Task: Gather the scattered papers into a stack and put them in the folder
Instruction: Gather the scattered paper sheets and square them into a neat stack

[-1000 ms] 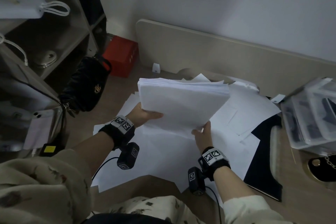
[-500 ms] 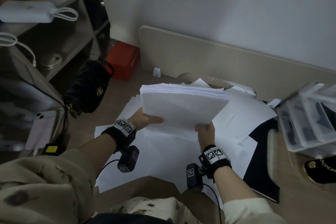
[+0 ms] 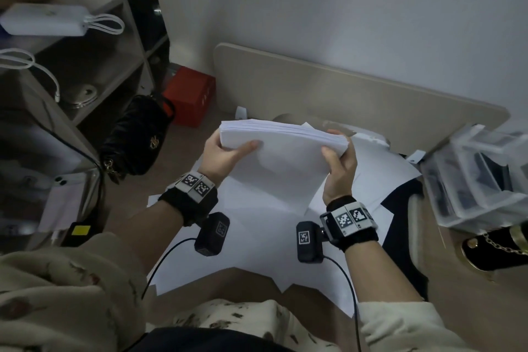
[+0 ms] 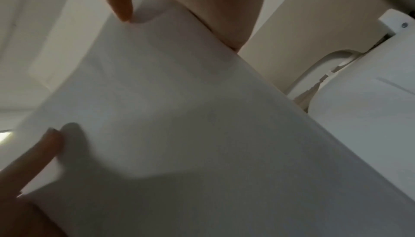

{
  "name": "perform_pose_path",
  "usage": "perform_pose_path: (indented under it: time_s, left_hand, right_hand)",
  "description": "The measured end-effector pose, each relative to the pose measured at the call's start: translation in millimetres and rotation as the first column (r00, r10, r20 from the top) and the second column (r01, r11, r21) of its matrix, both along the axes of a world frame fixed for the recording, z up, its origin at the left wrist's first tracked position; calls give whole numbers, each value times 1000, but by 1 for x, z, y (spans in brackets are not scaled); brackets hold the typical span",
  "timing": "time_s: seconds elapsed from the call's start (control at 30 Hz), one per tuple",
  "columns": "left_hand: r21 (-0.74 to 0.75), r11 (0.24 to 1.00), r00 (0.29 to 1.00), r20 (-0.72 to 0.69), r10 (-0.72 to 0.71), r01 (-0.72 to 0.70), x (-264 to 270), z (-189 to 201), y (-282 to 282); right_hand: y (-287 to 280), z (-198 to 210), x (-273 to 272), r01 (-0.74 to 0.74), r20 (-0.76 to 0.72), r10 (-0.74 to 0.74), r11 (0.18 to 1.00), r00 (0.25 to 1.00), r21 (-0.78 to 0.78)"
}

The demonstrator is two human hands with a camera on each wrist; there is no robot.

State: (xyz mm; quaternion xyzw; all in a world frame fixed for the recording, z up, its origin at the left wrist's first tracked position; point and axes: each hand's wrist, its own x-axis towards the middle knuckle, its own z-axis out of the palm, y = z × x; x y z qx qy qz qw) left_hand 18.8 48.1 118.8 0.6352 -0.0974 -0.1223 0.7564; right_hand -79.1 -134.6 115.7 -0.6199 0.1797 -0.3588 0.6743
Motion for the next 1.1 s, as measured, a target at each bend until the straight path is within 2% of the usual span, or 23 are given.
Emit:
perform_pose_path:
  time_s: [0.13, 0.23, 0.33, 0.43, 0.6, 0.73, 0.87, 1.0, 1.1]
  left_hand:
    - [-1, 983, 981, 52, 185, -185, -4, 11, -10]
    - [-12, 958, 957, 20, 288, -288, -3, 16, -17]
    - [-9, 945, 945, 26, 326, -326, 0, 16, -21]
    - [15, 941, 939, 72, 336, -338, 2, 14, -22]
    - [31, 942, 943, 21, 333, -334, 5, 16, -20]
    - [33, 948, 949, 22, 316, -316, 5, 17, -23]
    - [27, 972, 969, 90, 229, -232, 3, 17, -24]
    - [77, 990, 982, 155, 105, -118, 6, 7, -15]
    - [53, 998, 992, 118, 40, -46, 12, 1, -8]
  right_hand:
    - [6, 12, 4, 88, 23, -88, 996, 996, 14]
    - [11, 16, 7, 132, -24, -131, 988, 991, 84]
    - [11, 16, 9, 169, -82, -162, 981, 983, 96]
    - [11, 17, 10, 174, -71, -167, 978, 983, 119]
    - [17, 16, 6, 84, -42, -84, 996, 996, 14]
    - [16, 15, 4, 38, -78, -44, 996, 996, -79]
    - [16, 12, 1, 47, -108, -66, 983, 992, -175]
    - [14, 11, 1, 104, -129, -123, 983, 984, -149]
    - [11, 10, 0, 65, -128, -75, 994, 989, -84]
